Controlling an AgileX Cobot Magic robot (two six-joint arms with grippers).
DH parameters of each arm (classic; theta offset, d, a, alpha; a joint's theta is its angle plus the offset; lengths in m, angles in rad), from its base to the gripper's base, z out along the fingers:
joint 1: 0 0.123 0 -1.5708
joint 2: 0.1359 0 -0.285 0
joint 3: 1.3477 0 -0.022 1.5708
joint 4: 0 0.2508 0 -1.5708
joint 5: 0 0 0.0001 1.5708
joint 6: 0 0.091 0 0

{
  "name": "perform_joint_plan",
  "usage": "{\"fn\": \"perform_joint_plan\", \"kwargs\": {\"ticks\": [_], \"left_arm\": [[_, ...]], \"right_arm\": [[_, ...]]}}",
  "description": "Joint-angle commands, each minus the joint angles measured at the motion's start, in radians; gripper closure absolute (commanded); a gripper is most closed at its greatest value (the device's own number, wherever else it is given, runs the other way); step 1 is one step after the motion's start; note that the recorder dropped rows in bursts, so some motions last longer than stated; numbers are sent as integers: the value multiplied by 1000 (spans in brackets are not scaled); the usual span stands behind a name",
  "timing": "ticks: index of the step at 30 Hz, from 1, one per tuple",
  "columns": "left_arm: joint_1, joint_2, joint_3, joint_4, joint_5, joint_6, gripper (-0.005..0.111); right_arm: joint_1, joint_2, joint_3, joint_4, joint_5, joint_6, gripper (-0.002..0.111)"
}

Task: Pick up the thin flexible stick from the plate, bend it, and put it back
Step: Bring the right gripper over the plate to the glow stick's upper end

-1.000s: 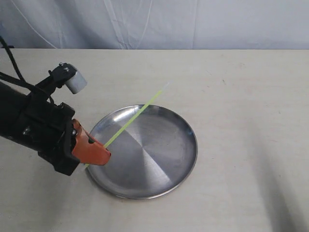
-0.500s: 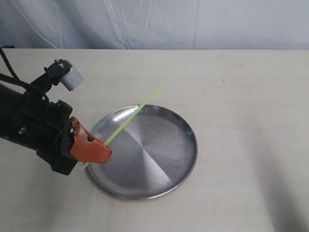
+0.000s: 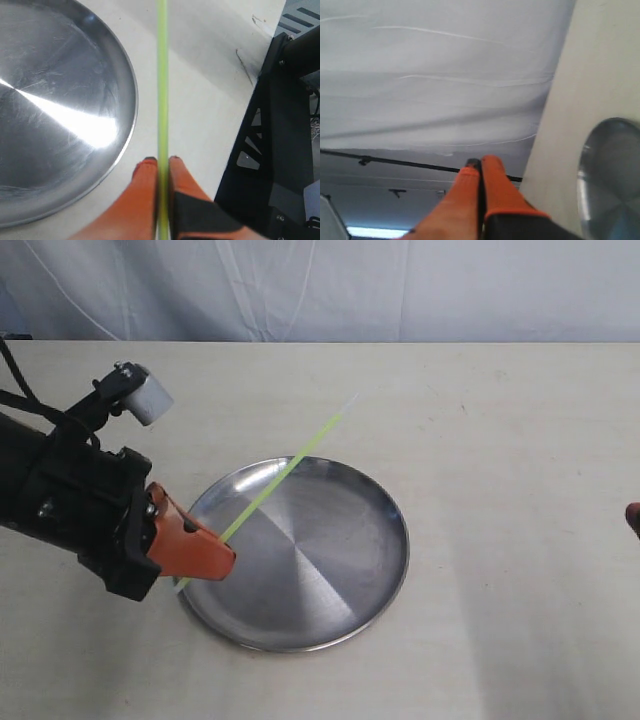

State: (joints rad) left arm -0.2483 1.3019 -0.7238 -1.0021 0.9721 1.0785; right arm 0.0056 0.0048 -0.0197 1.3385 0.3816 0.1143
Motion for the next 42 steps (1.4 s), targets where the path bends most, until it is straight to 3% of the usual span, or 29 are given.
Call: {"fn": "perform_joint_plan", "kwargs": {"ticks": [1,9,16,19,21,22,25,37,42], "left_arm": [[-5,-9,6,-51,8,33,107],[-5,-9,6,-86,25,65,107],[-5,-9,6,-86,25,76,107],[-5,-9,6,-86,24,83,107],[-5,-9,6,-86,21,83,107],[-5,-9,6,-88,19,83,107],[-5,-9,6,-96,19,85,107],[-5,-9,6,-160,22,132,107],[-5,-9,6,-176,22,158,107]], "right_arm": [[-6,14,-83,239,1,-332,109],[-6,390,-310,254,219,-661,109],[-5,757,-394,406,451,-989,108],[-5,882,-412,406,544,-1067,94],[-5,943,-423,406,597,-1092,78],[-3,991,-432,406,629,-1108,61],[4,1047,-445,406,652,-1111,54],[431,1059,-623,406,167,-1136,54],[537,1132,-655,406,90,-1136,54]]}}
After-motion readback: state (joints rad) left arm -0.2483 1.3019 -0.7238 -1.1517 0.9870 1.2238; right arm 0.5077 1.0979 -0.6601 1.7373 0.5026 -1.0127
